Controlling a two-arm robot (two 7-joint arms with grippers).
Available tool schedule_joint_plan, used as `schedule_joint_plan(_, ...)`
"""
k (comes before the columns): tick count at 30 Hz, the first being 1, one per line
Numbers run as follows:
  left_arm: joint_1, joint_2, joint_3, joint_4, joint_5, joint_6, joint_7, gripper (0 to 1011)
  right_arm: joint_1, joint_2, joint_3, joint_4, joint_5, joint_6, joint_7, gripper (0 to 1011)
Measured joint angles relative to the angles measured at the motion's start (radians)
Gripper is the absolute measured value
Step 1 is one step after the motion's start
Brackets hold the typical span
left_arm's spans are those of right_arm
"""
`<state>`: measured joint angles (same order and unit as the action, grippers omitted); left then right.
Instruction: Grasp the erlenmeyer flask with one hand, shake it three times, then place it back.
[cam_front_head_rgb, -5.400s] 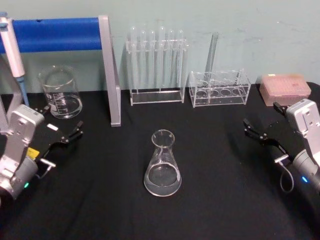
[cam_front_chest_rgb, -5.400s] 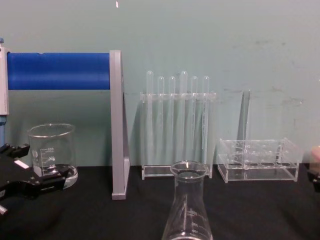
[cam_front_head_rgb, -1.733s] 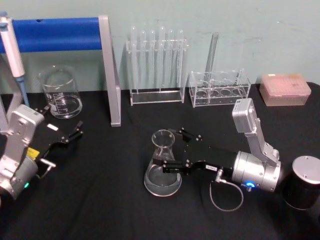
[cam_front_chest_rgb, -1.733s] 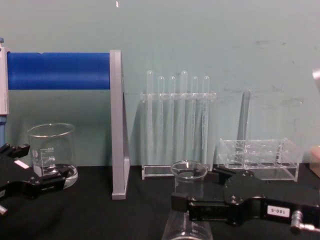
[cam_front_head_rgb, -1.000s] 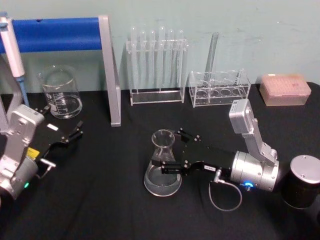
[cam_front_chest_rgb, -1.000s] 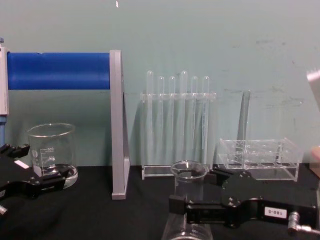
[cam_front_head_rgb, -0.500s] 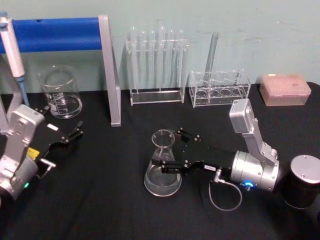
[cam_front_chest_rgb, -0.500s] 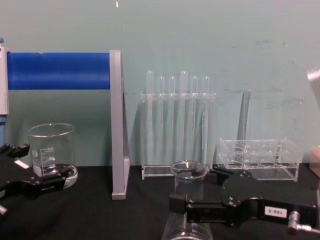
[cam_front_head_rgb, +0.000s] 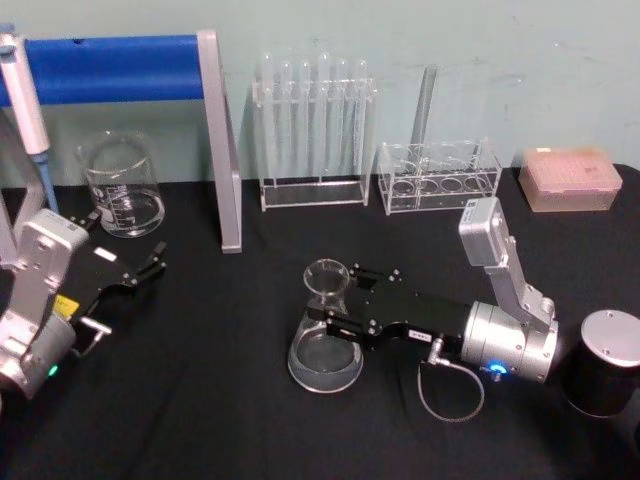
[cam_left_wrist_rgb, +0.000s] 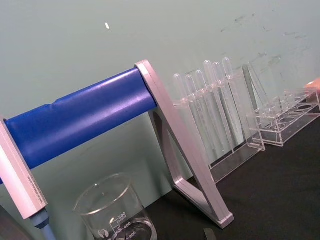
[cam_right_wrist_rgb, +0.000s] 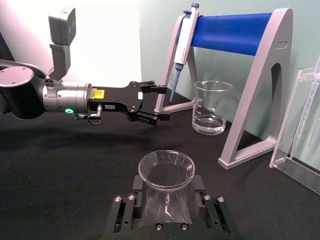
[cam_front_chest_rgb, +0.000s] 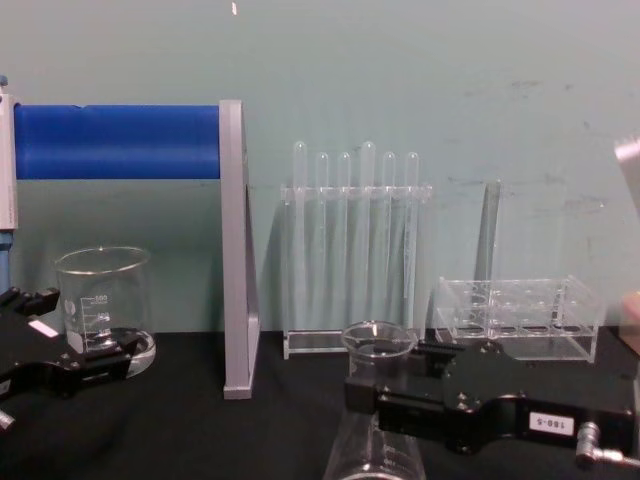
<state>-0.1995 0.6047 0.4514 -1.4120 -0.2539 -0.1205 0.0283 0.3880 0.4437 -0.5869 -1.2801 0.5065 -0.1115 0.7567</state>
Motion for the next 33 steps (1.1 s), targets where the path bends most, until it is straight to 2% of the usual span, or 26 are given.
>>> schedule_joint_plan(2,0.000,0.000,0.000,0.000,0.000,0.000,0.000,1001,0.000,0.000,0.000,0.000,0.000,0.000,0.000,589)
schedule_joint_plan(6,0.000,0.000,0.000,0.000,0.000,0.000,0.000,1001,0.000,0.000,0.000,0.000,0.000,0.000,0.000,453)
schedule_joint_plan(24,0.000,0.000,0.000,0.000,0.000,0.000,0.000,1001,-0.002,0.001,0.000,-0.004,0.000,0.002,-0.001,453)
schedule_joint_plan(33,0.000,0.000,0.000,0.000,0.000,0.000,0.000,1001,-0.025,0.001,0.025,-0.067,0.037,0.033,-0.038,452)
